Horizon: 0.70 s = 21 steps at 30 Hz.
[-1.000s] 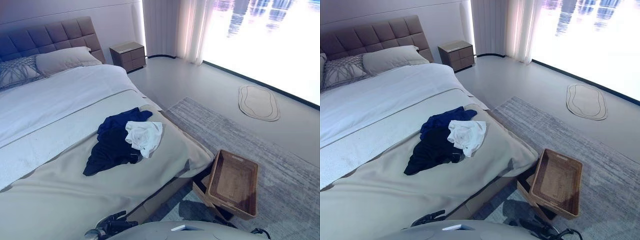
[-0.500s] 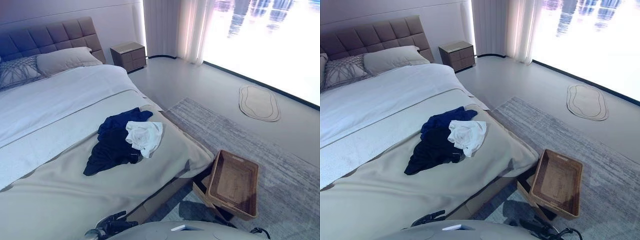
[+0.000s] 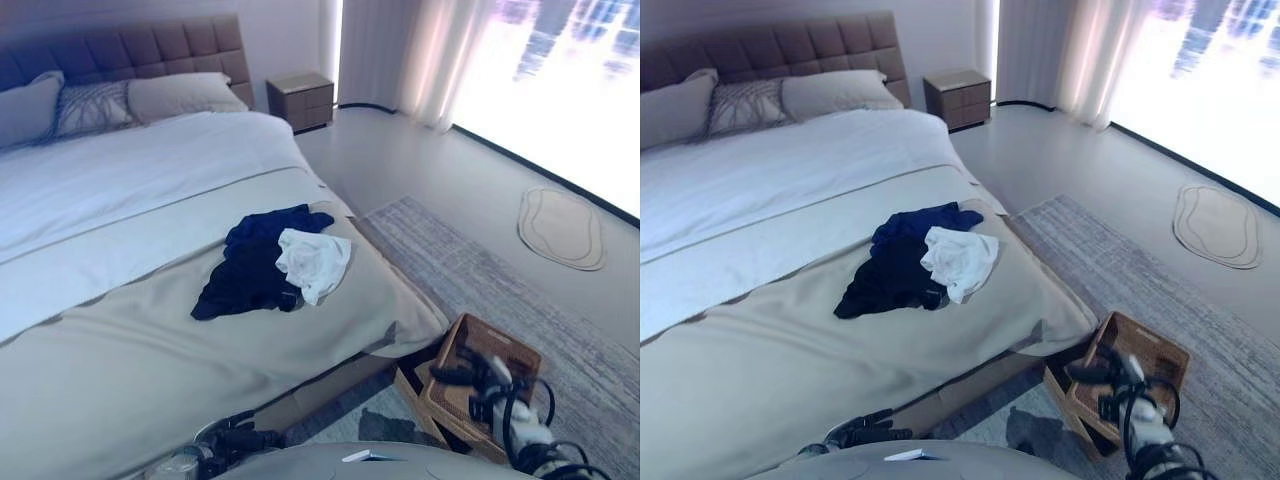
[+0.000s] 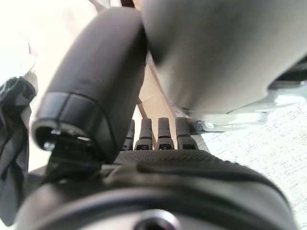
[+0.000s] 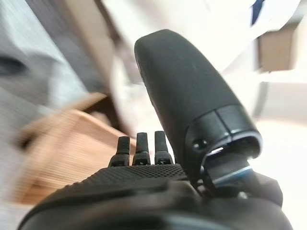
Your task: Pick up the clothes from the bed and place them into the basket
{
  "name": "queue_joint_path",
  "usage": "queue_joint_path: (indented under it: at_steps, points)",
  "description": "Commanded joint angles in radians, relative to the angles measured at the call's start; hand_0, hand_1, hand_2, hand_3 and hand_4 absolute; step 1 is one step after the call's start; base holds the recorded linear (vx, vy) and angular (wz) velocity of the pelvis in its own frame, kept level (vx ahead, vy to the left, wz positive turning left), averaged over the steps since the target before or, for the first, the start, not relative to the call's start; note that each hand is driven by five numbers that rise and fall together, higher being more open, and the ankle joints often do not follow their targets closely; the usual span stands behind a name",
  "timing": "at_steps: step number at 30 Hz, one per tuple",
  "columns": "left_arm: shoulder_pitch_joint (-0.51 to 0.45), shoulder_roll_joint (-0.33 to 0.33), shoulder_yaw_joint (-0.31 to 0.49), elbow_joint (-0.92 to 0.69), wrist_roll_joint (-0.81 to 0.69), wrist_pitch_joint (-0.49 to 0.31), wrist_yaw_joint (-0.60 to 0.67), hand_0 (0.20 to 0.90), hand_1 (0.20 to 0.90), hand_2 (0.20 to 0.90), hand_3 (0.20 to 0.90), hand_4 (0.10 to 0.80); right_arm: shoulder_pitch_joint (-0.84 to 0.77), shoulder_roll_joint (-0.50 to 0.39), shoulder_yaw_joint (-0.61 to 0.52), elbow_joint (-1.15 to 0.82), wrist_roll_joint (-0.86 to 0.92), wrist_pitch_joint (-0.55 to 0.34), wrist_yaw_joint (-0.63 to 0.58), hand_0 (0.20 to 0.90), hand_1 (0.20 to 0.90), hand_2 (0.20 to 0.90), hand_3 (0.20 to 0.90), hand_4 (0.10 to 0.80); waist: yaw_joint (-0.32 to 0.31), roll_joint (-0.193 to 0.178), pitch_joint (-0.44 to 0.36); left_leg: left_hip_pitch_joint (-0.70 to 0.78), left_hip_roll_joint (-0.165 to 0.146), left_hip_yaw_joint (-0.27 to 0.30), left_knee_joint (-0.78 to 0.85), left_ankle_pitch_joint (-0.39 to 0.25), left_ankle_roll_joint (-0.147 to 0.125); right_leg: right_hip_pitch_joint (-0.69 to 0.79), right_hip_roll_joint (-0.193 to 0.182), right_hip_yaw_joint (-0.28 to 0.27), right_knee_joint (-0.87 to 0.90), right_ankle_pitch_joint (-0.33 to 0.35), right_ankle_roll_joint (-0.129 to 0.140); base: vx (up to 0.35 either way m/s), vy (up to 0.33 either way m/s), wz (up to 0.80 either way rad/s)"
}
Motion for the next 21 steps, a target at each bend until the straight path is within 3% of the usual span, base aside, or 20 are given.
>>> queue_joint_path:
  at_steps: [1,7,12,17,21]
  points:
    - [-0.048,0.069,-0.083,-0.017,-0.036,-0.017,0.007,0.9,0.9,0.9,0.9,0.8,-0.316,-0.085,0.01,-0.118,-0.085,-0.012,-0.161,0.9,0.9,0.9,0.9,0.8,0.047,-0.022,0.146,0.015,-0.112,-0.018,0.115,-0.19,0.117,-0.012,0.014,0.011,0.107,-0.106,-0.031,-0.129,0.024,0.35]
    - [-0.127,0.125,-0.115,-0.076,-0.081,-0.016,0.032,0.9,0.9,0.9,0.9,0.8,-0.587,-0.151,0.092,-0.084,-0.18,0.069,-0.322,0.9,0.9,0.9,0.9,0.8,0.11,-0.049,0.281,-0.148,-0.113,-0.058,0.208,-0.183,0.129,-0.113,0.01,0.007,0.153,-0.078,-0.019,-0.094,-0.035,0.46]
    - [-0.164,0.177,-0.123,-0.137,-0.121,-0.025,0.04,0.9,0.9,0.9,0.9,0.8,-0.761,-0.199,0.143,-0.001,-0.208,0.182,-0.37,0.9,0.9,0.9,0.9,0.8,0.174,-0.062,0.363,-0.28,-0.115,-0.088,0.255,-0.159,0.131,-0.196,-0.002,-0.048,0.215,-0.071,-0.013,0.009,-0.003,0.31]
    - [-0.183,0.193,-0.141,-0.175,-0.17,-0.069,0.043,0.9,0.9,0.9,0.9,0.8,-0.925,-0.248,0.205,0.193,-0.236,0.258,-0.362,0.9,0.9,0.9,0.9,0.8,0.233,-0.035,0.436,-0.389,-0.13,-0.133,0.297,-0.157,0.131,-0.325,-0.043,-0.102,0.379,-0.085,-0.008,0.029,0.094,0.29]
    - [-0.172,0.18,-0.15,-0.188,-0.221,-0.108,0.04,0.9,0.9,0.9,0.9,0.8,-1.009,-0.274,0.242,0.262,-0.242,0.285,-0.358,0.9,0.9,0.9,0.9,0.8,0.247,0.0,0.463,-0.455,-0.152,-0.15,0.348,-0.154,0.137,-0.404,-0.071,-0.112,0.477,-0.115,-0.022,0.004,0.152,0.24]
